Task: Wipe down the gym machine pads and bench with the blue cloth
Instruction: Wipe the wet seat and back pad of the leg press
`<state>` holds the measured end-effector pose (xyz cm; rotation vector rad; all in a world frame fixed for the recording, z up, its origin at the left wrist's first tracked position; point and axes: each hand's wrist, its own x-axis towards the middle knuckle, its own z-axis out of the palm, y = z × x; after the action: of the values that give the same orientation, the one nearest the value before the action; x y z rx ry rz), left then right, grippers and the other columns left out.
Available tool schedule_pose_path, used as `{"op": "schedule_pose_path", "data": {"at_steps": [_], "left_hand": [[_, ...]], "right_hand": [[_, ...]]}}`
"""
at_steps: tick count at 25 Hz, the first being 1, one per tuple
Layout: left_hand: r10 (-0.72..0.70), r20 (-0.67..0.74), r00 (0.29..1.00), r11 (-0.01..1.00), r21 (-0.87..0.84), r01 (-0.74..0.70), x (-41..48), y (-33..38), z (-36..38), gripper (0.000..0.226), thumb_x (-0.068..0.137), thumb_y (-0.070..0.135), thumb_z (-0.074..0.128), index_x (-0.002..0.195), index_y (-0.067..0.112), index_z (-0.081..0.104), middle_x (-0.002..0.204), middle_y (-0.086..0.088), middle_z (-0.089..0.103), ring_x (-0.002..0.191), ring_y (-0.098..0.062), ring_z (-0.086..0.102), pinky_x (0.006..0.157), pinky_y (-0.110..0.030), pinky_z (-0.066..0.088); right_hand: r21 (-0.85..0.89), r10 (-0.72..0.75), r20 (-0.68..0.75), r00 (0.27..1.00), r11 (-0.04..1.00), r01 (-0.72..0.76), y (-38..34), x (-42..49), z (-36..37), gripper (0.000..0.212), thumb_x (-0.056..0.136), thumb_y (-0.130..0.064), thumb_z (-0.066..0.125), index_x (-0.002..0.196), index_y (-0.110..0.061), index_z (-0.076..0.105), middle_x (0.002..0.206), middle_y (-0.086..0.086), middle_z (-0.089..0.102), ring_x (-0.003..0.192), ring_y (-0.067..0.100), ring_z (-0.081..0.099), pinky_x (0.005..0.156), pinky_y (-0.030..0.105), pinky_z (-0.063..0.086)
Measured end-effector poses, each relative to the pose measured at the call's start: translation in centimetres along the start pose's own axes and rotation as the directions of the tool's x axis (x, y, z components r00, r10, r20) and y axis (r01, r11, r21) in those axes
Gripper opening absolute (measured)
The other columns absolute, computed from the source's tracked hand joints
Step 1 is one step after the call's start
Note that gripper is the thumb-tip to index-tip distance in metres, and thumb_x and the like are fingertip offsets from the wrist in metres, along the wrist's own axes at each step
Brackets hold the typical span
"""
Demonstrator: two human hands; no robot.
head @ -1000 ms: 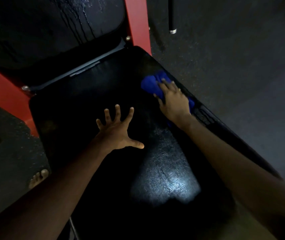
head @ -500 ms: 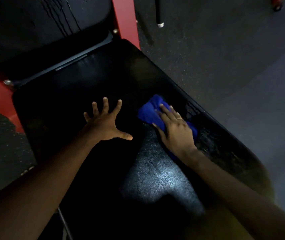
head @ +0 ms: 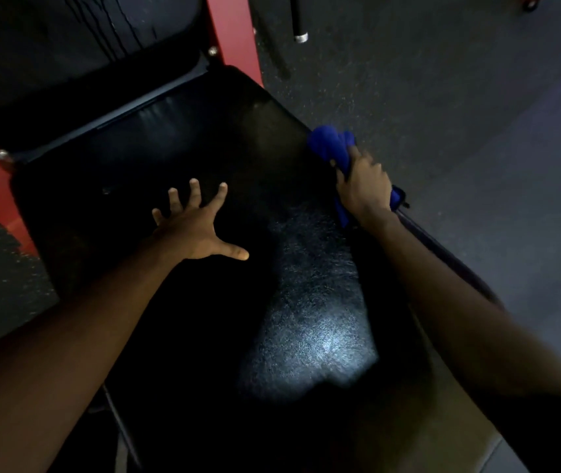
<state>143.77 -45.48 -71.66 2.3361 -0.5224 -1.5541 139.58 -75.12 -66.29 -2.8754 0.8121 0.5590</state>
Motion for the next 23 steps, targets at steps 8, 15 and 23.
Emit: {"op": "schedule_pose_path", "data": {"at_steps": [8, 15, 23], "left_hand": [[-0.027, 0.021, 0.999, 0.999, -0.016, 0.027, -0.8, 1.0, -0.6, 0.139, 0.054, 0.077, 0.076, 0.151, 0.046, -0.018, 0.160, -0.006, -0.031, 0.146, -0.044, -0.021, 0.113, -0.071, 0.006], [0.092, 0.034, 0.995, 0.996, -0.022, -0.091, -1.4, 1.3, -0.3, 0.113, 0.074, 0.063, 0.073, 0.155, 0.044, -0.004, 0.164, -0.004, -0.019, 0.150, -0.038, -0.012, 0.115, -0.068, 0.010], [0.179, 0.061, 0.982, 0.973, 0.137, -0.186, -4.2, 4.6, 4.1, 0.138, 0.050, 0.091, 0.062, 0.148, 0.047, -0.024, 0.156, -0.010, -0.038, 0.144, -0.040, -0.031, 0.115, -0.067, -0.003]], "right_hand": [[-0.067, 0.313, -0.090, 0.945, 0.945, -0.319, 3.4, -11.5, -0.6, 0.057, 0.100, -0.043, 0.047, 0.151, -0.019, 0.038, 0.162, 0.007, 0.031, 0.147, 0.038, 0.029, 0.120, 0.053, 0.025], [-0.021, 0.052, 0.044, 0.998, 0.998, -0.051, -5.1, -3.7, 2.6, 0.059, 0.098, -0.030, 0.053, 0.153, -0.021, 0.034, 0.165, 0.004, 0.024, 0.150, 0.038, 0.023, 0.121, 0.054, 0.020], [0.045, 0.462, -0.133, 0.877, 0.887, -0.460, 7.7, -17.2, -2.7, 0.057, 0.101, -0.047, 0.044, 0.153, -0.026, 0.036, 0.164, 0.001, 0.027, 0.147, 0.030, 0.032, 0.122, 0.052, 0.017]]}}
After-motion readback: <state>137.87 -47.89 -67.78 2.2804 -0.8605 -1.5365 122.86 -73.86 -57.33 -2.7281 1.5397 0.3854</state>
